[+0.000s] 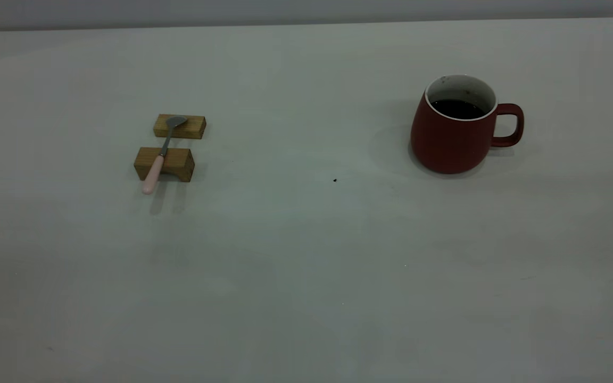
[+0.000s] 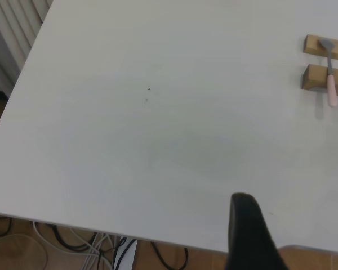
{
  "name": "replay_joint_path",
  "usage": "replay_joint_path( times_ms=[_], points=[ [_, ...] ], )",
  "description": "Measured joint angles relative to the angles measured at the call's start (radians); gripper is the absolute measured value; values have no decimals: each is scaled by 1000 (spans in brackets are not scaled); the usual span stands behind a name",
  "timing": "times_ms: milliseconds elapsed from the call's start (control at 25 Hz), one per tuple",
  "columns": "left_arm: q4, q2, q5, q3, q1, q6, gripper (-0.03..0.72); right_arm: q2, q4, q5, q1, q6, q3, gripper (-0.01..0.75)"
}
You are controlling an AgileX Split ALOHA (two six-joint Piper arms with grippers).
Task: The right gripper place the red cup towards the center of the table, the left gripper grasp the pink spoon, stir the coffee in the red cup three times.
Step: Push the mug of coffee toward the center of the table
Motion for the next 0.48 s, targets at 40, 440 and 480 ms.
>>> replay_joint_path(
  times_ms=[40, 440, 480],
  points=[
    [0, 0, 0, 0, 0, 0, 486, 0, 0, 0, 0, 0, 0, 404],
    [0, 0, 0, 0, 0, 0, 486, 0, 11, 0, 0, 0, 0, 404],
    [0, 0, 0, 0, 0, 0, 486, 0, 21, 0, 0, 0, 0, 404]
  ],
)
